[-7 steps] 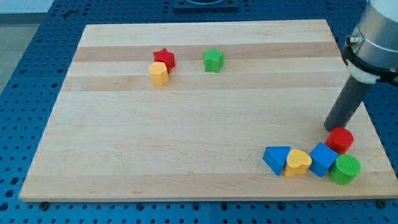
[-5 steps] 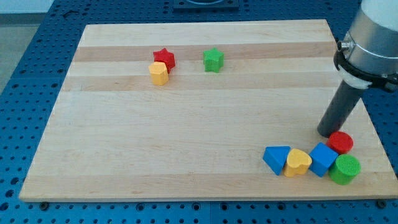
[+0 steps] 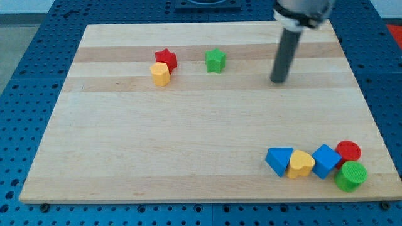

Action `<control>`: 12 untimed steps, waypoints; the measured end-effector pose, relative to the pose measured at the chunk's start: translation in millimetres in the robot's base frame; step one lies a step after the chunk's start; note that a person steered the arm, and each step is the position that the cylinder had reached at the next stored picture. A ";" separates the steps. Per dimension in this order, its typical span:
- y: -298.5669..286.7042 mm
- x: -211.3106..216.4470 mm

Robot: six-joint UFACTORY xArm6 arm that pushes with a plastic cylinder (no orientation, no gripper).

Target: Move the green star towards the blue triangle

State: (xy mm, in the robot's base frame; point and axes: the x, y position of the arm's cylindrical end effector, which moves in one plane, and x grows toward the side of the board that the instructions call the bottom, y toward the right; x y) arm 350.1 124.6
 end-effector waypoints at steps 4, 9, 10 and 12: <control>-155.9 -42.0; -59.0 -27.9; -45.5 -25.1; -26.4 -3.9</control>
State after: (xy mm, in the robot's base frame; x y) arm 346.2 98.2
